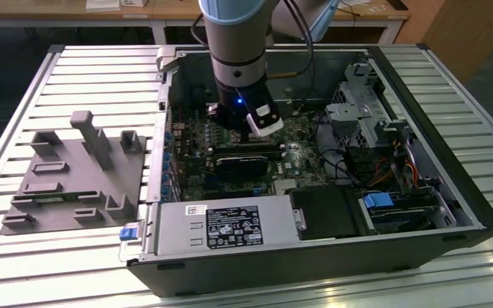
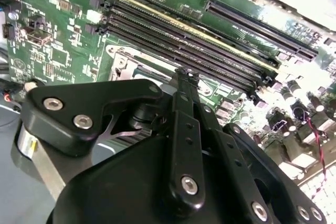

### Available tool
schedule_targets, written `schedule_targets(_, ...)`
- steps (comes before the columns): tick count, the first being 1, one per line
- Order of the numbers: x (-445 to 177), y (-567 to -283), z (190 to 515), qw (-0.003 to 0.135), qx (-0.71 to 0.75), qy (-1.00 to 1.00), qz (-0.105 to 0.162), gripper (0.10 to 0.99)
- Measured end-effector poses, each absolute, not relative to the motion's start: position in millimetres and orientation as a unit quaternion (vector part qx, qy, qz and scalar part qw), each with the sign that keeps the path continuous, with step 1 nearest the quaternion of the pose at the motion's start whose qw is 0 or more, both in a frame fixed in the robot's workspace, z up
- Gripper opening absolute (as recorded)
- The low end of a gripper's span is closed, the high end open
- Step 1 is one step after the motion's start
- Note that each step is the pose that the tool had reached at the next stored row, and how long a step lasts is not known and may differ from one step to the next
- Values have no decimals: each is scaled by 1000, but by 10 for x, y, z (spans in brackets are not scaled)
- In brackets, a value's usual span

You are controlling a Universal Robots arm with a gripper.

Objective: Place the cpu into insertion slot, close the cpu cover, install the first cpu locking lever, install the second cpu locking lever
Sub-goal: 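Install the second cpu locking lever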

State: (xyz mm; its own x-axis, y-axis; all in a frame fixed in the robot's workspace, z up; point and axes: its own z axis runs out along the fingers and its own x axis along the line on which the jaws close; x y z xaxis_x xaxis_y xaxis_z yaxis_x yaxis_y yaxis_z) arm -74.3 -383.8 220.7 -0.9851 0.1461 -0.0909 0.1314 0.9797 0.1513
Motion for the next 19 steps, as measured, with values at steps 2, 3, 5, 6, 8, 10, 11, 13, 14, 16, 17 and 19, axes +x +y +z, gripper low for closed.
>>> schedule_targets(2,-745,-3843,2199,52,65,994,74,102)
schedule_targets(3,-750,-3851,2196,53,63,994,75,102)
schedule_targets(5,-762,-3867,2190,53,62,994,77,102)
schedule_targets(6,-773,-3874,2187,54,61,994,78,102)
schedule_targets(8,-806,-3881,2179,54,61,993,84,102)
schedule_targets(10,-840,-3890,2170,55,62,993,90,102)
schedule_targets(11,-846,-3900,2165,55,62,992,92,102)
schedule_targets(13,-852,-3926,2154,56,62,992,95,102)
schedule_targets(14,-853,-3940,2150,56,62,992,96,102)
schedule_targets(16,-857,-3970,2142,57,62,992,98,102)
schedule_targets(17,-861,-3983,2138,58,62,991,100,102)
schedule_targets(19,-874,-4000,2132,59,62,991,105,102)
